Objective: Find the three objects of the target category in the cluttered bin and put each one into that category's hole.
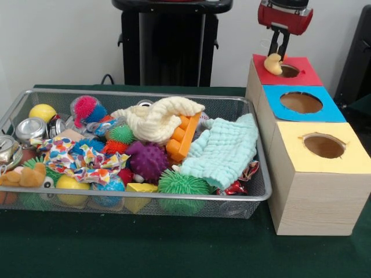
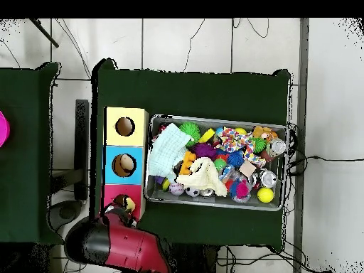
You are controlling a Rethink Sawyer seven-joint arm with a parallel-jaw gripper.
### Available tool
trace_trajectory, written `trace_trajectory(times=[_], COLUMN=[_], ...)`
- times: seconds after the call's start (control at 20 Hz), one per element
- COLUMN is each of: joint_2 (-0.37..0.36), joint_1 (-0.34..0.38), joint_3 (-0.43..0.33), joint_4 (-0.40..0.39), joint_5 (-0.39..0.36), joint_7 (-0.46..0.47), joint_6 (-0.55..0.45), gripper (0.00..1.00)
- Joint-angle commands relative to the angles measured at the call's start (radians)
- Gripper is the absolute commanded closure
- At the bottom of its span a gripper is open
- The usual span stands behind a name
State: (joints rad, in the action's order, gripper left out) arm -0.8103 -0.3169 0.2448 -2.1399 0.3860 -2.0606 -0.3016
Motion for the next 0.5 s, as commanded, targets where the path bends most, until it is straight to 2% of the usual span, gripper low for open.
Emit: trace_trajectory(times=[0.05, 0.4, 0.5], joint_2=[0.032, 0.010, 0.007], joint_1=[0.046, 0.005, 0.015], joint_3=[-0.128, -0.104, -0.123], joint_4=[-0.011, -0.003, -0.011], joint_5=[0.059, 0.056, 0.063], joint_7=[-0.200, -0.219, -0.213], joint_6=[0.034, -0.010, -0.005], gripper=[1.00, 1.00, 1.00])
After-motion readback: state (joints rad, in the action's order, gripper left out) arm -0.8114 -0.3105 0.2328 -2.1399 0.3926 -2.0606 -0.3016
